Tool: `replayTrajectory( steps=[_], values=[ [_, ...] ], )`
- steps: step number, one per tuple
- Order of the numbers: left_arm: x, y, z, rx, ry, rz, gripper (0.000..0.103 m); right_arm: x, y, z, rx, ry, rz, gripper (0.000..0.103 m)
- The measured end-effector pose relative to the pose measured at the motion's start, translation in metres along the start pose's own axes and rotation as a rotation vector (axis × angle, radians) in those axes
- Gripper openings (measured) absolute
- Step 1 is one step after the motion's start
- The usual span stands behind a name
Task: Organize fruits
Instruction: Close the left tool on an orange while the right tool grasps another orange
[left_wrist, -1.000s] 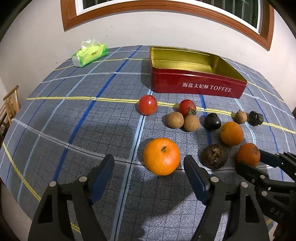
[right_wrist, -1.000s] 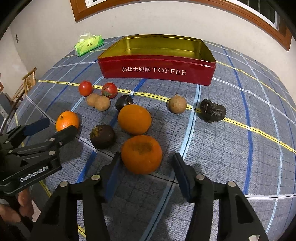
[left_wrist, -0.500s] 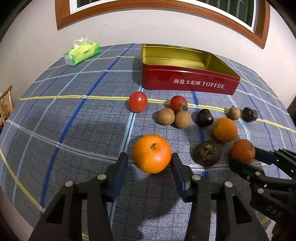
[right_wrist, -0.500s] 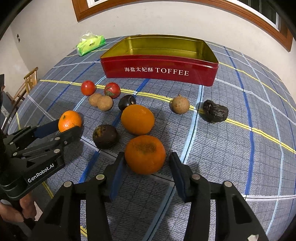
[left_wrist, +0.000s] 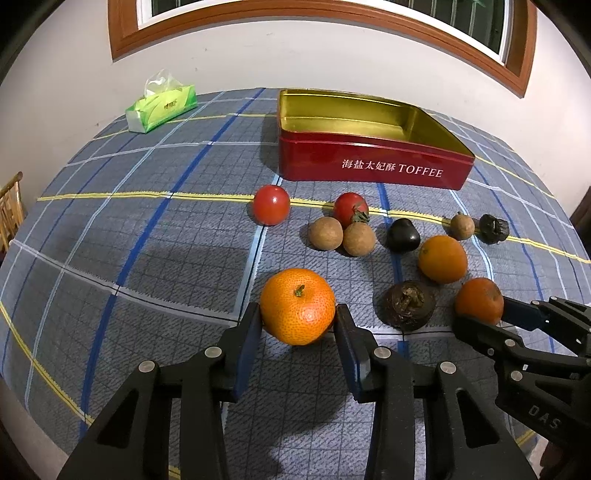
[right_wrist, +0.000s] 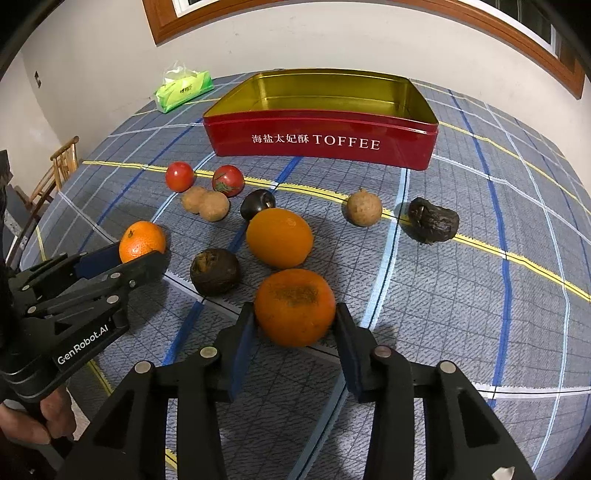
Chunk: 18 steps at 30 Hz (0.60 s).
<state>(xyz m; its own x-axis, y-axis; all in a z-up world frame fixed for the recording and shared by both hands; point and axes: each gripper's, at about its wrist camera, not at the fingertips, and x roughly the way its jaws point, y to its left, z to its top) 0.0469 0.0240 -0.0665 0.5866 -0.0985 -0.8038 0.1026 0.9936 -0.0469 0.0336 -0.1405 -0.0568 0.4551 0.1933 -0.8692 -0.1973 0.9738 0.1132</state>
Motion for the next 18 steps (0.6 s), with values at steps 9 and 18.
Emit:
replayTrajectory(
  steps=[9, 18],
  values=[
    [-0.005, 0.0, 0.003, 0.004, -0.007, -0.003, 0.041, -0.007, -0.008, 0.002, 0.015, -0.013, 0.003, 0.038],
    [-0.009, 0.0, 0.01, 0.005, -0.024, 0.001, 0.041, -0.017, -0.018, 0.005, 0.029, -0.035, -0.008, 0.038]
  ],
)
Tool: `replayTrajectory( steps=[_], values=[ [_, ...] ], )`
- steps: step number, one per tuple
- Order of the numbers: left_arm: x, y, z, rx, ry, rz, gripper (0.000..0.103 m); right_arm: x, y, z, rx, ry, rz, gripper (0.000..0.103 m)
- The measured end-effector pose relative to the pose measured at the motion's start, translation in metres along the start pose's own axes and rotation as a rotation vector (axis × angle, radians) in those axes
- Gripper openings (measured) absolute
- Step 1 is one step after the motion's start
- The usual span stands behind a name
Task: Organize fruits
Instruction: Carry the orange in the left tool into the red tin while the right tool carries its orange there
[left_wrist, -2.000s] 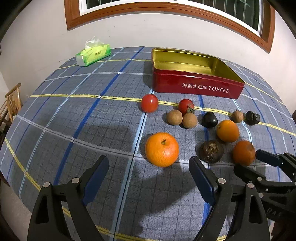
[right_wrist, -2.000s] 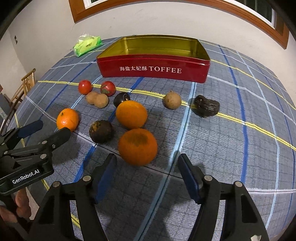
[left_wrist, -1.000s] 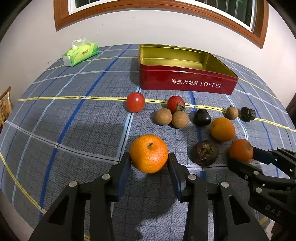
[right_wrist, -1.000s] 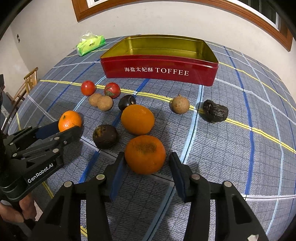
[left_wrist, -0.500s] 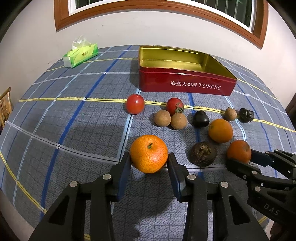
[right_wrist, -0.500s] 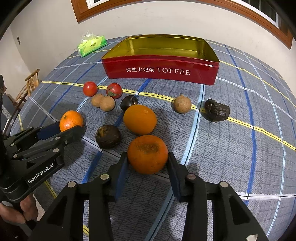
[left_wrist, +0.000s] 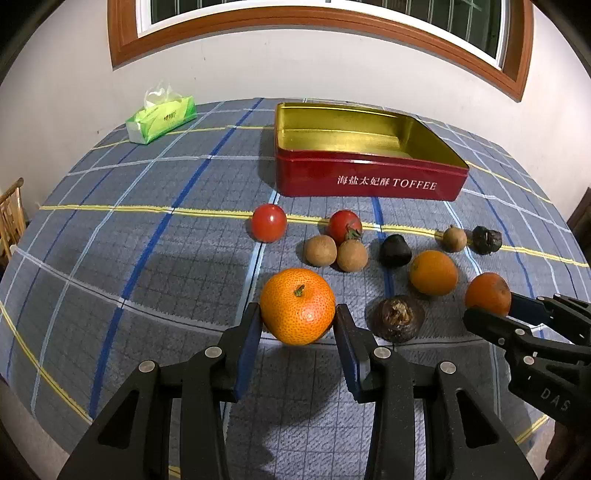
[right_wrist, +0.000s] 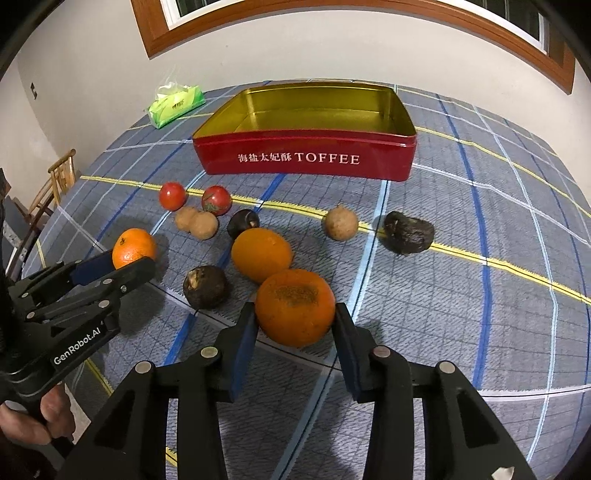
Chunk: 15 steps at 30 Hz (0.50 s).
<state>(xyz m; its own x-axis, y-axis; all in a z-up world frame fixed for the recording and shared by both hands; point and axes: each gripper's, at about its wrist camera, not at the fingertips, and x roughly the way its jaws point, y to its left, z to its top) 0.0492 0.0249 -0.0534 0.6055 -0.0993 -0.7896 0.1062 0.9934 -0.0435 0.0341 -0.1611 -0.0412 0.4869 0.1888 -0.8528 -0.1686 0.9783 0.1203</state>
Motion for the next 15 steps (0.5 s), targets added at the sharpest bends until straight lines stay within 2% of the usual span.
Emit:
replayTrajectory(
  steps=[15],
  values=[
    [-0.001, 0.002, 0.021, -0.001, -0.033, 0.019, 0.041, -0.007, -0.021, 0.021, 0.014, -0.036, -0.033, 0.038]
  ],
)
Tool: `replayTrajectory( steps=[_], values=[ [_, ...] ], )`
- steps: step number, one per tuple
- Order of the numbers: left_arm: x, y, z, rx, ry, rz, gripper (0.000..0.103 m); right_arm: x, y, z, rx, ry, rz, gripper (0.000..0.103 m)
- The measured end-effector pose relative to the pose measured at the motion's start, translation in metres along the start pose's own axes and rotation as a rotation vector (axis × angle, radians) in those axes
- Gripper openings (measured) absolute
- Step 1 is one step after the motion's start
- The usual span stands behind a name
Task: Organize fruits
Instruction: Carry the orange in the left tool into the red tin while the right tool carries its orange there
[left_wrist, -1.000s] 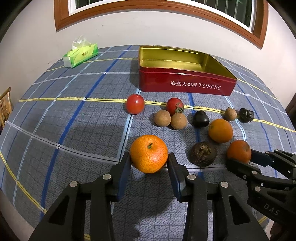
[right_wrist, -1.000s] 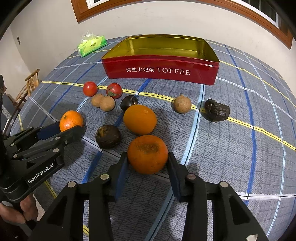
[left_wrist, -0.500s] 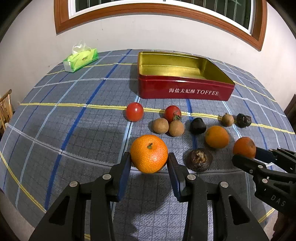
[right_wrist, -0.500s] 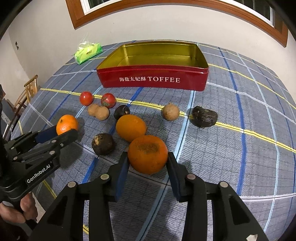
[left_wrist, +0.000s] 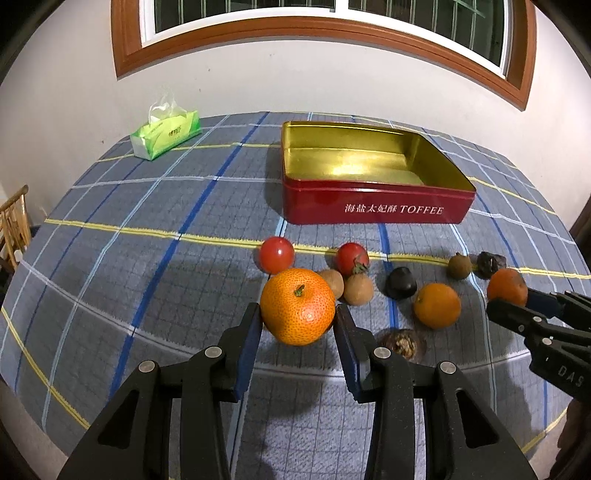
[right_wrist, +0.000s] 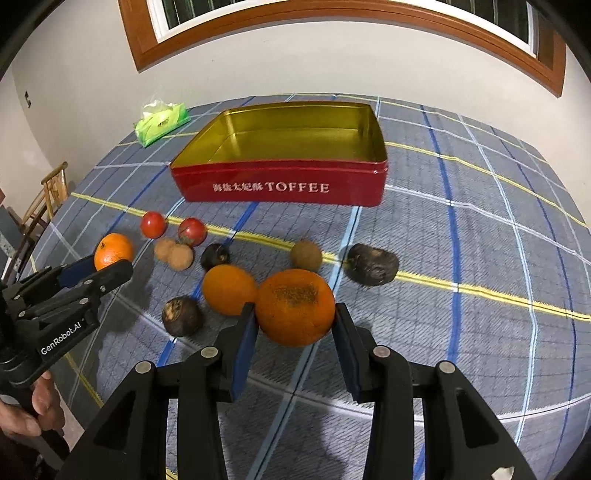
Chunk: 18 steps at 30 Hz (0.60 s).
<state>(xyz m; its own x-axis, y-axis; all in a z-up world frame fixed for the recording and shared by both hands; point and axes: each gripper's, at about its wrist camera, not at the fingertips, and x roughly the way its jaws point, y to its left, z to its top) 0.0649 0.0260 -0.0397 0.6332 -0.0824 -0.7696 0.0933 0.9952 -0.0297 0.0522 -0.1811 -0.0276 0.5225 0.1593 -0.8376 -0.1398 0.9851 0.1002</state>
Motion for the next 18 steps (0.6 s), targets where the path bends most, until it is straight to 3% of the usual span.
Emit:
replayTrajectory(
  steps=[18],
  values=[
    [0.01, -0.006, 0.045, 0.011, -0.034, 0.007, 0.041, 0.006, -0.015, 0.055, -0.022, -0.067, -0.027, 0.038]
  ],
)
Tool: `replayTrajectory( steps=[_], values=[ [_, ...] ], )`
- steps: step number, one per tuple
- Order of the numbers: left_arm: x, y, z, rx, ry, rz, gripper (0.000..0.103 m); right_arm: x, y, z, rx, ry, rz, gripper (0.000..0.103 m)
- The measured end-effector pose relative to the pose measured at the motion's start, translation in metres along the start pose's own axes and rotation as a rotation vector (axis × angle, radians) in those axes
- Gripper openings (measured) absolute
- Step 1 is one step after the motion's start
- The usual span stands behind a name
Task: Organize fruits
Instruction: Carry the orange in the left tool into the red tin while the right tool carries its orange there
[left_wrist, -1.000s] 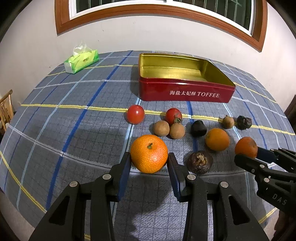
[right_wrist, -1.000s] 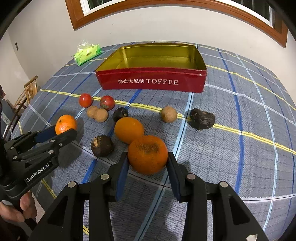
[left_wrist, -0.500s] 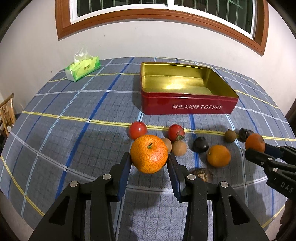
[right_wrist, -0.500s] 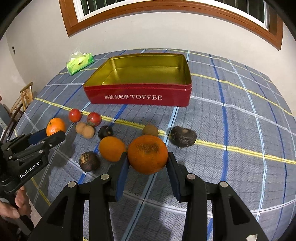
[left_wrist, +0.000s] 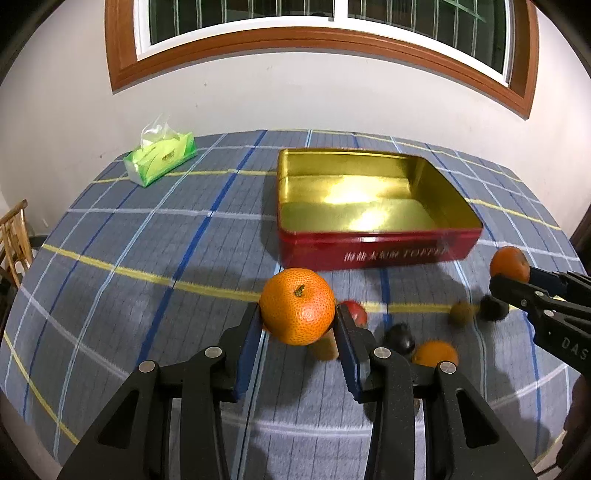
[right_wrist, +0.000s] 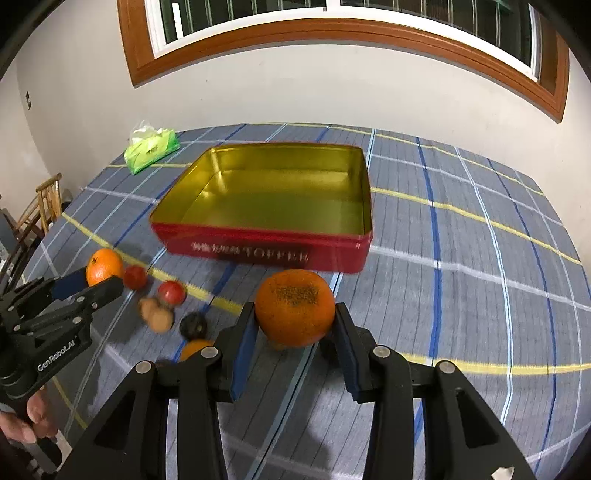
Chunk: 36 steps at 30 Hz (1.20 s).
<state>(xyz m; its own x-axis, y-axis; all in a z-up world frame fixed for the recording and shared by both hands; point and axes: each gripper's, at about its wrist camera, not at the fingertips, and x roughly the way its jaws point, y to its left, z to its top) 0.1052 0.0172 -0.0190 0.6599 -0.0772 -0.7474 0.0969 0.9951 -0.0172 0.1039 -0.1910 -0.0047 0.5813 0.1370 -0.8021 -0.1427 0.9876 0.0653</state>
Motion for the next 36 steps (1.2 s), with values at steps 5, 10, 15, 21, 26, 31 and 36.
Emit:
replayTrajectory(
  steps=[5, 10, 15, 21, 26, 31, 36],
  values=[
    [0.006, -0.002, 0.017, 0.001, -0.009, -0.016, 0.041, 0.006, -0.004, 0.017, -0.01, -0.011, -0.008, 0.038],
    [0.013, -0.003, 0.038, 0.004, -0.024, -0.017, 0.041, 0.015, -0.008, 0.031, -0.024, -0.014, -0.022, 0.038],
    [0.022, -0.006, 0.058, 0.021, -0.037, -0.013, 0.041, 0.025, -0.016, 0.043, -0.011, -0.012, -0.025, 0.038],
    [0.038, -0.01, 0.074, 0.025, -0.028, -0.033, 0.041, 0.036, -0.015, 0.061, -0.038, -0.022, -0.037, 0.038],
    [0.057, -0.017, 0.079, 0.04, 0.005, -0.051, 0.041, 0.055, -0.012, 0.07, -0.056, 0.001, -0.049, 0.038],
    [0.074, -0.021, 0.082, 0.061, 0.034, -0.05, 0.041, 0.073, -0.009, 0.073, -0.064, 0.031, -0.052, 0.038],
    [0.087, -0.023, 0.082, 0.06, 0.056, -0.049, 0.041, 0.084, -0.008, 0.072, -0.077, 0.057, -0.058, 0.038]
  ],
)
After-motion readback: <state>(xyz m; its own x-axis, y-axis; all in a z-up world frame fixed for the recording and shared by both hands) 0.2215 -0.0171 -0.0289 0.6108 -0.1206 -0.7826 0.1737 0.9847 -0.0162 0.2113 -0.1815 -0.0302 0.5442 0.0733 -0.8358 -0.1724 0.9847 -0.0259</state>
